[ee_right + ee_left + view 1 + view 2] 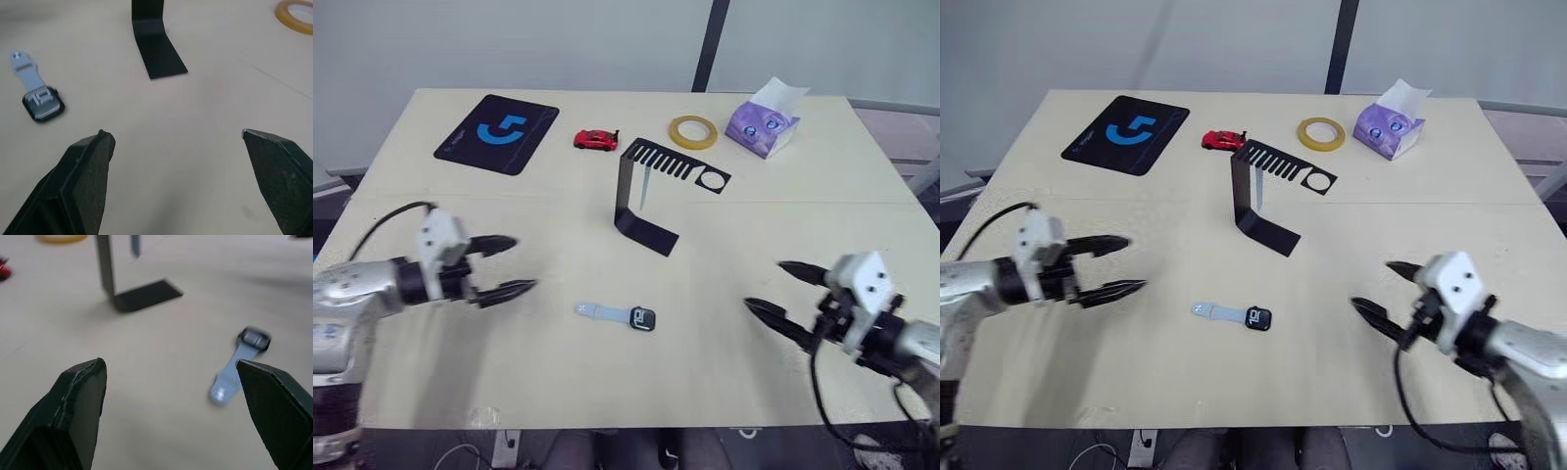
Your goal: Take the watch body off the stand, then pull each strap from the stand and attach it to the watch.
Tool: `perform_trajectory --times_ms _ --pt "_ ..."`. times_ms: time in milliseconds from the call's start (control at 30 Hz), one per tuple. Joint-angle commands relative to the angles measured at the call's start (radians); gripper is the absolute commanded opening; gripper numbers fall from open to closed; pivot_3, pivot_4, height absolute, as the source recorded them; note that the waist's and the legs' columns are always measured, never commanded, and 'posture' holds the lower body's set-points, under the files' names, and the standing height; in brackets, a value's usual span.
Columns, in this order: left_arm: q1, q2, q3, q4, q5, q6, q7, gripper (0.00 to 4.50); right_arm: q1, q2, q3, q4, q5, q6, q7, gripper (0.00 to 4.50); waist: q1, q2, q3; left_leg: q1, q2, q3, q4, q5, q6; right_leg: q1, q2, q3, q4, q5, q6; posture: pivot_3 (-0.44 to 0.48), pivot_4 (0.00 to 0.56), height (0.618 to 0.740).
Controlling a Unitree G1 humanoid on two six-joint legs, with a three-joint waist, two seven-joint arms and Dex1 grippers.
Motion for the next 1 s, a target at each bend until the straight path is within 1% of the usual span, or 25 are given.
perform_trajectory --times_ms 33,100,133,233,267,300,400,500,600,733,1000 --pt "-0.042 -0.063 -0.024 -0.128 -0.064 0.086 0.127 4.50 -0.131 0.052 0.130 0.062 -0.047 0.007 -0.071 3.50 -0.003 0.000 0.000 0.001 0.000 0.001 0.000 0.000 0.000 0.000 0.001 0.000 0.001 0.000 -0.001 0.000 0.150 0.738" --pt "-0.056 -0.093 -0.038 -0.160 -0.071 0.113 0.174 4.50 -0.191 0.078 0.182 0.104 -0.070 0.000 -0.090 2.69 -0.002 0.000 0.000 0.001 0.001 0.001 0.000 0.000 -0.001 0.000 0.002 0.000 0.000 0.000 -0.001 0.000 0.150 0.738" --pt "-0.066 -0.114 -0.050 -0.171 -0.065 0.126 0.207 4.50 -0.236 0.101 0.216 0.147 -0.090 -0.007 -0.102 2.05 -0.001 0.000 0.000 0.000 0.001 0.001 0.001 0.000 0.000 0.000 0.002 0.000 0.001 -0.001 -0.001 0.000 0.150 0.738" --pt "-0.088 -0.166 -0.091 -0.194 -0.038 0.144 0.295 4.50 -0.354 0.173 0.308 0.289 -0.147 -0.038 -0.127 0.67 -0.001 0.000 0.000 0.000 0.001 0.001 0.002 0.000 0.000 0.000 0.002 0.000 0.001 -0.001 -0.001 0.000 0.150 0.738" --pt "-0.095 -0.180 -0.102 -0.197 -0.031 0.150 0.320 4.50 -0.381 0.191 0.335 0.332 -0.171 -0.056 -0.129 0.15 0.000 0.000 0.000 0.000 0.000 0.001 0.002 0.000 0.000 0.000 0.002 0.000 0.001 -0.001 -0.001 0.000 0.150 0.738" --pt "-0.101 -0.188 -0.108 -0.198 -0.027 0.155 0.337 4.50 -0.399 0.203 0.352 0.361 -0.189 -0.070 -0.129 0.06 0.003 0.000 0.000 0.000 0.000 0.001 0.002 0.000 0.000 0.000 0.002 0.000 0.002 -0.001 -0.001 0.000 0.150 0.738" --pt "-0.119 -0.242 -0.149 -0.208 0.001 0.159 0.414 4.50 -0.476 0.266 0.401 0.512 -0.246 -0.133 -0.153 0.06 0.002 0.000 0.000 -0.001 0.000 -0.001 0.001 0.000 0.000 0.000 0.002 -0.001 0.002 -0.001 -0.001 0.000 0.150 0.738" --pt "-0.137 -0.289 -0.200 -0.205 0.052 0.152 0.478 4.50 -0.540 0.319 0.418 0.649 -0.292 -0.190 -0.174 0.06 -0.001 0.000 0.000 -0.001 -0.001 0.000 0.002 0.000 0.000 0.000 0.001 0.000 0.002 -0.001 -0.001 0.000 0.150 0.738" --pt "-0.160 -0.323 -0.239 -0.188 0.094 0.152 0.523 4.50 -0.575 0.341 0.422 0.749 -0.326 -0.226 -0.181 0.06 -0.001 0.000 0.000 -0.001 0.000 -0.001 0.001 0.000 0.000 0.000 0.002 -0.001 0.002 -0.001 -0.001 0.000 0.150 0.738" --pt "-0.176 -0.361 -0.285 -0.175 0.147 0.143 0.564 4.50 -0.598 0.357 0.427 0.823 -0.348 -0.242 -0.171 0.06 -0.003 0.000 0.000 -0.001 0.000 0.000 0.001 0.000 0.000 0.000 0.002 -0.001 0.002 -0.001 -0.001 0.000 0.150 0.738" --pt "-0.209 -0.481 -0.346 -0.133 0.252 0.121 0.678 4.50 -0.613 0.383 0.433 0.896 -0.374 -0.207 -0.167 0.06 -0.002 0.000 0.000 0.000 0.001 0.000 0.002 0.001 -0.001 0.000 0.002 0.000 0.002 -0.001 -0.001 0.000 0.150 0.738"
